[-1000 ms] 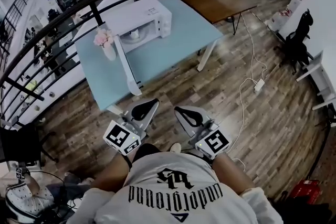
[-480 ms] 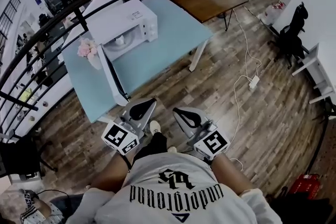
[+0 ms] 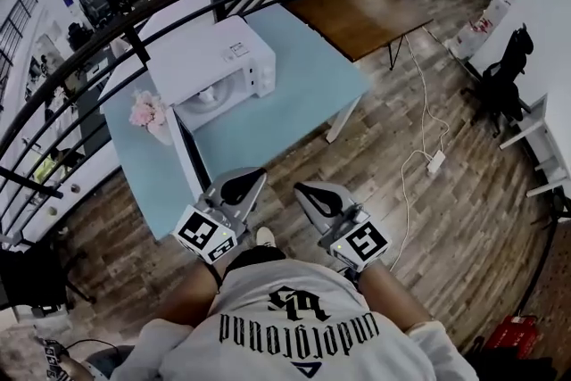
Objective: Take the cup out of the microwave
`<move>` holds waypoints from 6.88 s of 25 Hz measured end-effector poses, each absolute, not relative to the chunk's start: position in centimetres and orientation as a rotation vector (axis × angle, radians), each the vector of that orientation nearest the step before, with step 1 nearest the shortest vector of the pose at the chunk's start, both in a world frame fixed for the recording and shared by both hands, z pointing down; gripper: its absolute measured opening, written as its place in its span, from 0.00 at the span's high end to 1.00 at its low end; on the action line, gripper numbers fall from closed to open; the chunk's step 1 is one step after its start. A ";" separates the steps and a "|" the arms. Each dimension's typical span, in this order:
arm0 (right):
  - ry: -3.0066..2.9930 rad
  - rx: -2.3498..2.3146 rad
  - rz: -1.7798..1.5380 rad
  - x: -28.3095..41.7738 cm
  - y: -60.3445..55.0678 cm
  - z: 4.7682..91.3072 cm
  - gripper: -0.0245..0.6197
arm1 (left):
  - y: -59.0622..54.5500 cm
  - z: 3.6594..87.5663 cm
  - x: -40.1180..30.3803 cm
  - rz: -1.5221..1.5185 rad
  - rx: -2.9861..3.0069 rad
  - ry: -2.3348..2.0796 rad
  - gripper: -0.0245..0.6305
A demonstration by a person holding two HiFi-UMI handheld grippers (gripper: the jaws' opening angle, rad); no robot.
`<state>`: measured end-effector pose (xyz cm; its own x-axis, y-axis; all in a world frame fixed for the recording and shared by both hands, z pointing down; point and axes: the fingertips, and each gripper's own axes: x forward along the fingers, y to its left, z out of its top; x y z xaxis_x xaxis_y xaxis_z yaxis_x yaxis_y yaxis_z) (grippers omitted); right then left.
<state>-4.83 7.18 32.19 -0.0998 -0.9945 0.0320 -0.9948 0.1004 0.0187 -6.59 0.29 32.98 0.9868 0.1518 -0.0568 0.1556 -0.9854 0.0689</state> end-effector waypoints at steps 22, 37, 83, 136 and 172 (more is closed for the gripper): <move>-2.642 1.684 0.019 5.0 -9.8 32.8 0.96 | -14.5 33.7 0.3 0.006 3.086 -0.268 0.89; -2.818 1.272 0.000 15.6 -13.3 33.7 0.96 | -16.5 34.6 7.2 -0.008 3.001 -0.808 0.89; -2.738 1.094 0.260 6.8 -35.5 64.0 0.82 | -33.4 58.2 2.5 0.220 2.757 -1.084 0.89; -2.823 1.063 0.304 3.7 -33.2 62.5 0.89 | -29.5 58.7 2.1 0.184 2.707 -1.088 0.89; -2.939 1.130 -0.003 14.9 -16.0 38.5 0.89 | -17.8 38.5 8.5 -0.060 3.001 -1.033 0.89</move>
